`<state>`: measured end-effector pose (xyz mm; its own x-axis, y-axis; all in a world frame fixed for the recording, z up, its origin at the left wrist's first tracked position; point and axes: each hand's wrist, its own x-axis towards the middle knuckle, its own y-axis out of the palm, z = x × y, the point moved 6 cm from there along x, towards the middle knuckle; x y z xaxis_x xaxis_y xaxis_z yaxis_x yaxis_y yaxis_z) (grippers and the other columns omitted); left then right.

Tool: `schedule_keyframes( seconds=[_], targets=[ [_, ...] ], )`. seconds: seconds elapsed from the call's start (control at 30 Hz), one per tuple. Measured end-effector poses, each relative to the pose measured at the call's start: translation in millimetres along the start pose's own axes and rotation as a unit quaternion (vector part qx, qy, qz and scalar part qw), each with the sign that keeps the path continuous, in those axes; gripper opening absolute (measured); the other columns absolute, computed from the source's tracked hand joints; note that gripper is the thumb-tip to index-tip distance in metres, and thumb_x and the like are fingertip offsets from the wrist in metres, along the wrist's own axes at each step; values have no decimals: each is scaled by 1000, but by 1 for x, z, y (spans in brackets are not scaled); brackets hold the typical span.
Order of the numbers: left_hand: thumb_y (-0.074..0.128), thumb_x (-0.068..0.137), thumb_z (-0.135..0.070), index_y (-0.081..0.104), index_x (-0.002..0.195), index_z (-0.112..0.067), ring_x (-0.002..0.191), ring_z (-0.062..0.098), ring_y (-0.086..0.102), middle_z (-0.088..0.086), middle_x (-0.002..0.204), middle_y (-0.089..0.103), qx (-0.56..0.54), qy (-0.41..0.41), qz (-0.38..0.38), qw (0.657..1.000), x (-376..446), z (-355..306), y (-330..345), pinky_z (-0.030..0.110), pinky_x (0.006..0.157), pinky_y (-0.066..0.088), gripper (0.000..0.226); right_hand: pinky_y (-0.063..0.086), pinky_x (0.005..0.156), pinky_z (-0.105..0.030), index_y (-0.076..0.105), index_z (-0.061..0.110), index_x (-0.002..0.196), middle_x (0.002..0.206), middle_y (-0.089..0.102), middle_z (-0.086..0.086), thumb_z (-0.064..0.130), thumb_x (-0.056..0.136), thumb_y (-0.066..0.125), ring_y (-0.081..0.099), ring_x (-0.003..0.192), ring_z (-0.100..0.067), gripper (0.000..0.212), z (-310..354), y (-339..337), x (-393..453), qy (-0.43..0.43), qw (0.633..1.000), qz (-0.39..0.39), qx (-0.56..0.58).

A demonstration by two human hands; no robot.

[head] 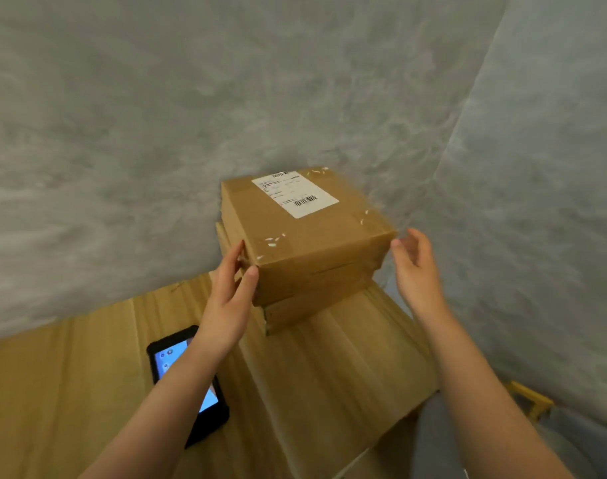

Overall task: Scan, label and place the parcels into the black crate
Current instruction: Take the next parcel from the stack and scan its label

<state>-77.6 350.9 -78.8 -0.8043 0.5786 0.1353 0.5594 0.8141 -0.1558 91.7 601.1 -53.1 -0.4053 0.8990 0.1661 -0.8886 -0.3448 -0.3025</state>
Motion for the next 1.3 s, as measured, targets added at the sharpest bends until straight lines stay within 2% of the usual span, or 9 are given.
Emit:
schedule_keyframes(
  seconds=[0.1, 0.3, 0.4, 0.5, 0.67, 0.83, 1.03, 1.17, 1.3],
  targets=[
    [41, 104, -37, 28, 153, -41, 142, -1, 33, -19, 155, 36, -8, -6, -27, 1000, -4, 0, 6, 30, 117, 31, 51, 34, 100, -22, 42, 18, 145, 137, 50, 5, 36, 104, 45, 46, 118, -5, 45, -2, 14, 13, 7, 999, 32, 35],
    [40, 103, -38, 32, 152, -38, 134, -13, 36, -24, 149, 41, -16, -14, -79, 997, -19, -5, 10, 11, 108, 35, 50, 46, 99, -35, 51, 20, 137, 126, 62, 5, 40, 102, 46, 58, 118, -16, 40, -7, 31, 18, -47, 997, 47, 42],
    [38, 104, -37, 38, 148, -40, 125, -20, 41, -32, 140, 47, -34, -20, -112, 993, -32, -7, 0, -2, 90, 37, 43, 44, 85, -13, 51, 19, 135, 121, 62, 5, 35, 102, 49, 59, 106, -6, 37, -2, 38, 11, -49, 993, 84, 64],
    [36, 106, -33, 44, 142, -39, 117, -17, 50, -30, 132, 54, -58, -12, -154, 986, -49, -10, -25, 3, 86, 43, 37, 40, 68, 0, 52, 21, 125, 105, 62, 8, 23, 101, 54, 59, 84, 14, 24, 16, 49, -9, -72, 989, 98, 83],
    [43, 93, -53, 53, 129, -42, 125, 5, 55, -18, 130, 61, -63, 5, -249, 966, -87, -8, -96, 32, 103, 43, 39, 43, 70, -2, 47, 21, 120, 101, 61, 13, 10, 98, 58, 61, 80, 17, 27, 47, 90, -63, -118, 971, 163, 132],
    [43, 105, -20, 54, 124, -39, 115, -6, 56, -28, 118, 63, -49, -4, -325, 944, -133, 1, -182, 26, 101, 44, 29, 48, 70, -6, 45, 23, 122, 105, 62, 17, 20, 95, 61, 63, 85, 11, 32, 68, 150, -141, -134, 948, 266, 113],
    [44, 89, -37, 54, 129, -34, 121, 9, 56, -14, 128, 63, -29, -48, -358, 932, -198, 34, -280, 34, 101, 45, 41, 47, 72, -14, 48, 24, 117, 105, 63, 7, 22, 93, 66, 64, 88, 1, 30, 74, 221, -232, -126, 942, 301, 84],
    [41, 105, -19, 51, 127, -35, 102, -5, 60, -17, 121, 62, -41, -69, -351, 933, -228, 56, -324, 12, 70, 50, 29, 47, 68, -17, 46, 28, 114, 99, 64, 11, 24, 92, 65, 62, 79, 0, 29, 71, 256, -279, -118, 939, 317, 63],
    [43, 105, -24, 50, 125, -46, 114, -11, 54, -31, 120, 62, -17, -101, -322, 941, -247, 79, -351, 23, 96, 42, 31, 47, 67, -17, 43, 28, 117, 101, 61, 12, 31, 93, 63, 62, 79, -3, 31, 63, 272, -311, -110, 939, 324, 28]
  ],
)
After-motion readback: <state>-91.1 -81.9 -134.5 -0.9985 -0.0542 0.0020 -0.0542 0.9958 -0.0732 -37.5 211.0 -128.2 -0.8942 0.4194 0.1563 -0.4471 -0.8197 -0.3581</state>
